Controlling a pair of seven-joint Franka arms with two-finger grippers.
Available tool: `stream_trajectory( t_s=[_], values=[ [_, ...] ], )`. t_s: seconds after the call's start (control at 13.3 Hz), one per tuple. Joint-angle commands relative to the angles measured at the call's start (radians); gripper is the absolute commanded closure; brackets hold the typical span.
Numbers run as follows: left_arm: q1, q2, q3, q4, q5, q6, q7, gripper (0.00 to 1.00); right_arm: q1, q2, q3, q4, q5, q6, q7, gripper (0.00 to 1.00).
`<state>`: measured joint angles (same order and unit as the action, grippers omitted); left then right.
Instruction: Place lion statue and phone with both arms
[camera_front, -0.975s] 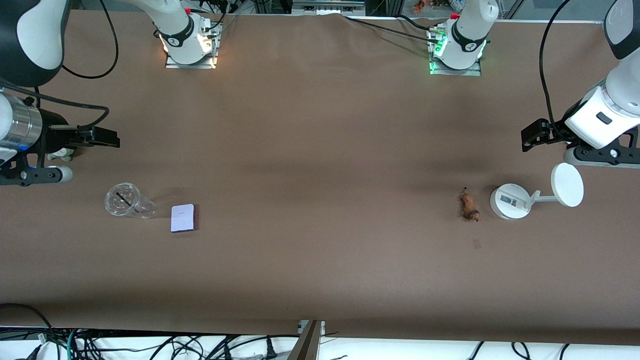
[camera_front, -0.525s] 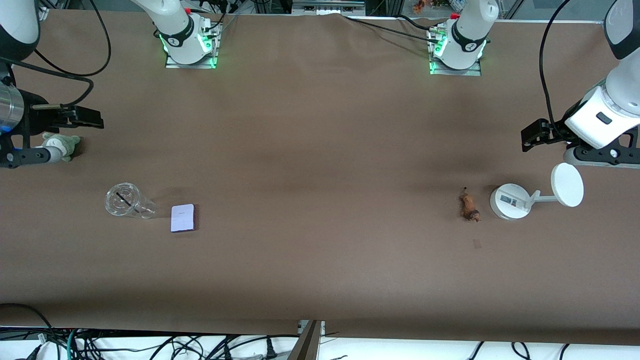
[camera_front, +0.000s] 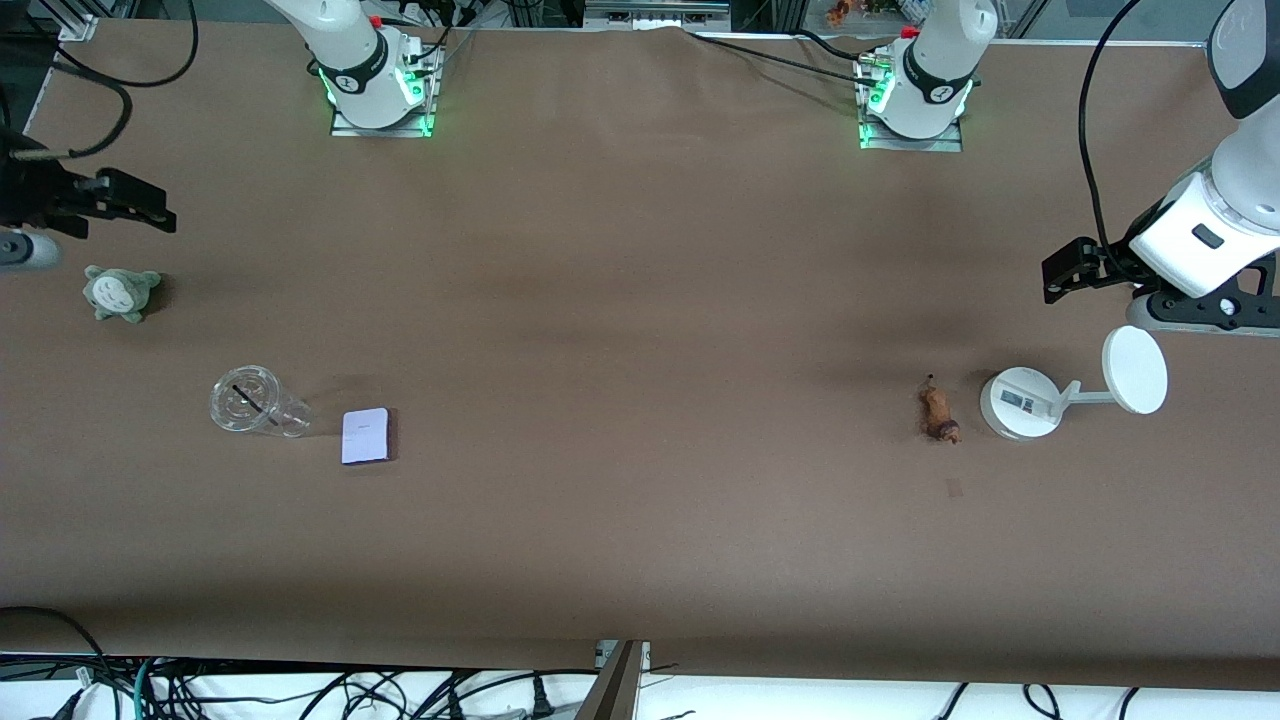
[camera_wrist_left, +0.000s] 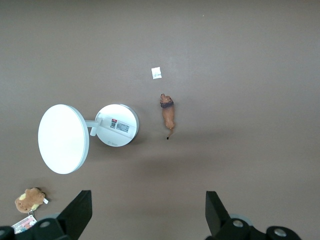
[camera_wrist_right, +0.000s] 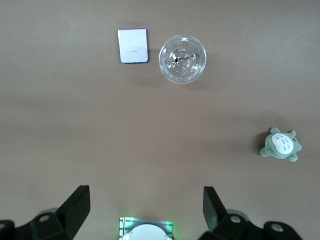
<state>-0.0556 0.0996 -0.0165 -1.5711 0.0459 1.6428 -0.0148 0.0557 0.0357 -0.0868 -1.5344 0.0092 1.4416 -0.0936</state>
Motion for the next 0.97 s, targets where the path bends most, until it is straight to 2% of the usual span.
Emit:
stream_trajectory(
  t_s=[0.0, 0.15, 0.9],
  values=[
    [0.0, 0.008, 0.004, 0.02, -0.015, -0.018, 0.022, 0.0, -0.051, -0.079, 0.041, -0.11, -0.014, 0.065, 0.011, 0.0],
    [0.0, 0.009, 0.003, 0.02, -0.015, -0.018, 0.022, 0.0, -0.059, -0.071, 0.061, -0.107, -0.015, 0.059, 0.011, 0.0],
    [-0.001, 0.009, 0.003, 0.023, -0.015, -0.017, 0.015, 0.0, -0.043, -0.011, 0.062, -0.05, -0.021, 0.022, 0.009, 0.0]
  ],
)
